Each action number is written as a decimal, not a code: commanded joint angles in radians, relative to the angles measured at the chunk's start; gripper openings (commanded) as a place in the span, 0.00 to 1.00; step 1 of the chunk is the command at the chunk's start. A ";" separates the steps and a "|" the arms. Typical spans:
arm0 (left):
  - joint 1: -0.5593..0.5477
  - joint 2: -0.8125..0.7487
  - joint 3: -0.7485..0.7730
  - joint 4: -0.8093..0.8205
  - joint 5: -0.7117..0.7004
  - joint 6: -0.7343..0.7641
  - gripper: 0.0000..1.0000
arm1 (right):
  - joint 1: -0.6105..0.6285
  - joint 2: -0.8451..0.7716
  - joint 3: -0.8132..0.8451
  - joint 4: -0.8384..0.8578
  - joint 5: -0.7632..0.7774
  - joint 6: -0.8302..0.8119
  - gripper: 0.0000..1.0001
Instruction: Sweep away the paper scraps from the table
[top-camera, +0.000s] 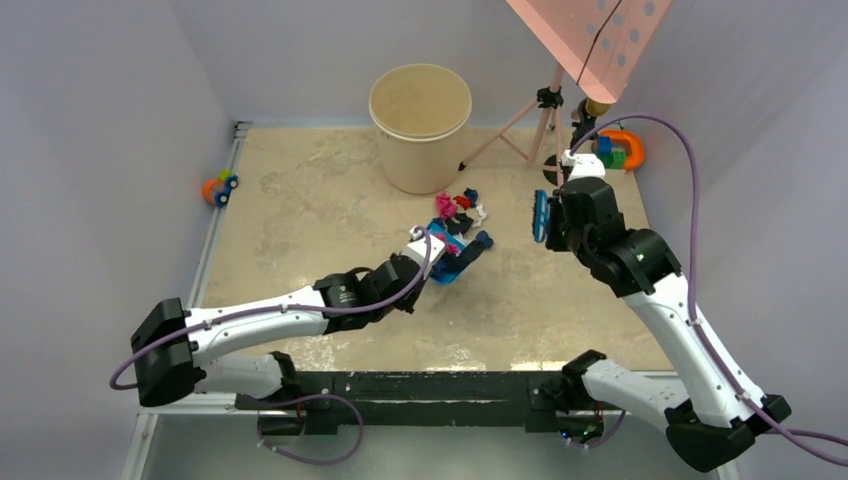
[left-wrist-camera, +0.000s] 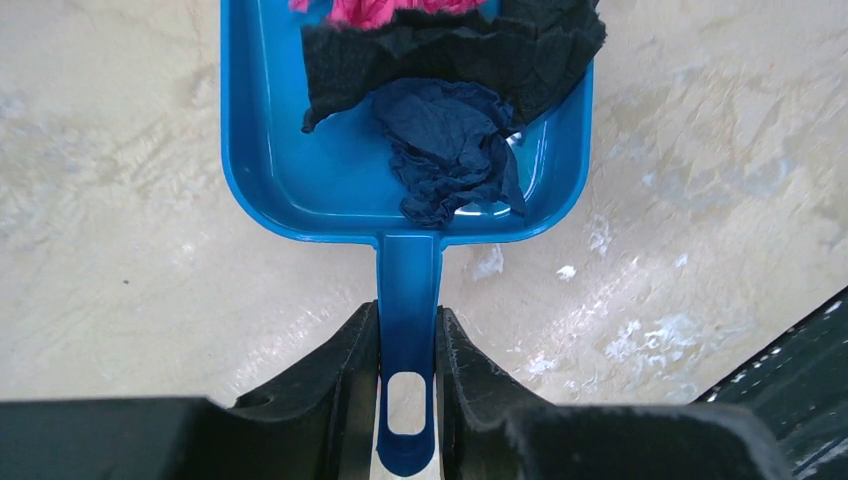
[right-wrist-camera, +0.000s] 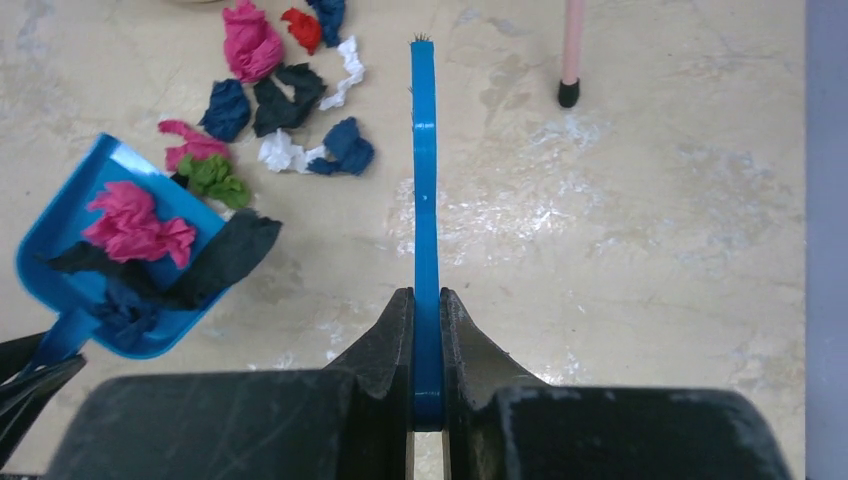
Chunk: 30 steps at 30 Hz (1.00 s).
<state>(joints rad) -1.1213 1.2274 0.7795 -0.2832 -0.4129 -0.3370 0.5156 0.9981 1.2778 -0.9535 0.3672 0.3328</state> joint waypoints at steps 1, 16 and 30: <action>0.013 -0.019 0.173 -0.150 -0.052 -0.007 0.00 | -0.004 -0.019 -0.018 0.011 0.131 0.063 0.00; 0.270 0.161 0.796 -0.520 0.095 0.089 0.00 | -0.004 -0.091 -0.057 -0.018 0.108 0.058 0.00; 0.631 0.709 1.629 -0.789 0.610 -0.120 0.00 | -0.004 -0.197 -0.135 -0.030 -0.006 0.128 0.00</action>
<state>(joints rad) -0.5762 1.8519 2.2700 -0.9829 -0.0544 -0.3069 0.5156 0.8383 1.1591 -0.9844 0.3985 0.4194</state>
